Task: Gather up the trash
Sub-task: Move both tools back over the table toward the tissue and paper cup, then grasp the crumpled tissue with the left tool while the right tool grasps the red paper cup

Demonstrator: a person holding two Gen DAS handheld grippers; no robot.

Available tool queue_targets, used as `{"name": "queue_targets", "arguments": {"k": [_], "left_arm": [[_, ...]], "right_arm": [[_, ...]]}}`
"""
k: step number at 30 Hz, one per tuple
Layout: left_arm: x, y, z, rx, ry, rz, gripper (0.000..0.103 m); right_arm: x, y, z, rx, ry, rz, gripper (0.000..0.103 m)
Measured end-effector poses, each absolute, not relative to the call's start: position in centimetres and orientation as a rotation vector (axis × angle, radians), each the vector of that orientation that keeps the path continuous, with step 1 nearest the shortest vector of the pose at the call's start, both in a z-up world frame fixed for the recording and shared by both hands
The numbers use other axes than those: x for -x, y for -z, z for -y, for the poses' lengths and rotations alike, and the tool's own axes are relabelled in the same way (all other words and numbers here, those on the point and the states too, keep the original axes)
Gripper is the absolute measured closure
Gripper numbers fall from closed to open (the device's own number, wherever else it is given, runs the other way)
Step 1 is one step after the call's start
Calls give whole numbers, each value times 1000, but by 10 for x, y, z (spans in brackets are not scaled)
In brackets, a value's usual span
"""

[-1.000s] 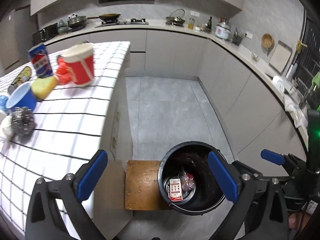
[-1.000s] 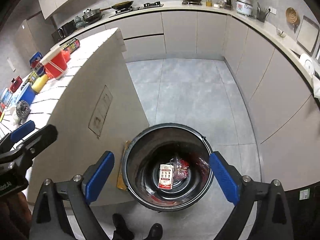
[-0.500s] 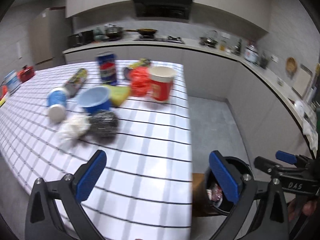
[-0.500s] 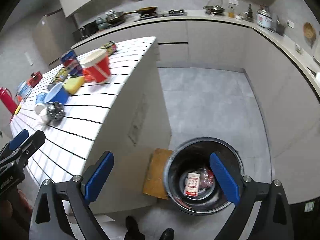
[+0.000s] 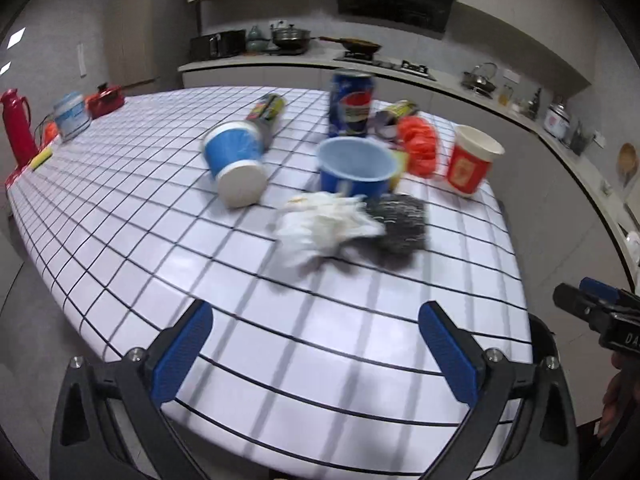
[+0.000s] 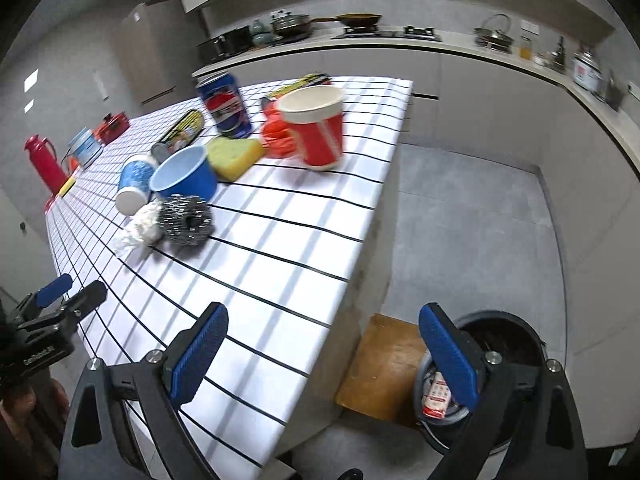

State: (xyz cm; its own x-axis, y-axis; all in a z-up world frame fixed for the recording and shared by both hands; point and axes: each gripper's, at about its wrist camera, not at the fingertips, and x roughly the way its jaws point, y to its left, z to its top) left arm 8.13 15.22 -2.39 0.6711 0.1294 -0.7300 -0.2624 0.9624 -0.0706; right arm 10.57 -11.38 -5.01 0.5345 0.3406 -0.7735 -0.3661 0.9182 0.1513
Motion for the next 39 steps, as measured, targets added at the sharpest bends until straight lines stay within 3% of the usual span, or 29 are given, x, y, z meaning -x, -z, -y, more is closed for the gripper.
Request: {"name": "queue_targets", "arguments": {"k": [5, 7, 10, 21, 23, 26, 28, 36, 39], "left_arm": [[-91, 34, -183, 206, -214, -794, 1], [-99, 38, -190, 234, -188, -800, 9], [-113, 43, -196, 232, -149, -817, 11], [-153, 50, -198, 263, -17, -836, 17], [-161, 56, -199, 288, 6, -859, 25], [-164, 59, -200, 297, 30, -856, 53], [-162, 58, -203, 314, 39, -846, 59], [-152, 57, -229, 307, -29, -821, 61], [-150, 56, -238, 293, -58, -818, 61]], "right_arm": [[-116, 56, 71, 61, -467, -927, 16], [-121, 59, 54, 83, -490, -933, 19], [-129, 67, 29, 113, -518, -952, 22], [-152, 72, 29, 66, -428, -956, 22], [-154, 72, 33, 56, -414, -954, 22], [-156, 72, 34, 55, -406, -952, 22], [-159, 73, 34, 54, -401, -951, 22], [-187, 80, 32, 46, -335, -915, 22], [-205, 81, 37, 33, -289, -884, 27]]}}
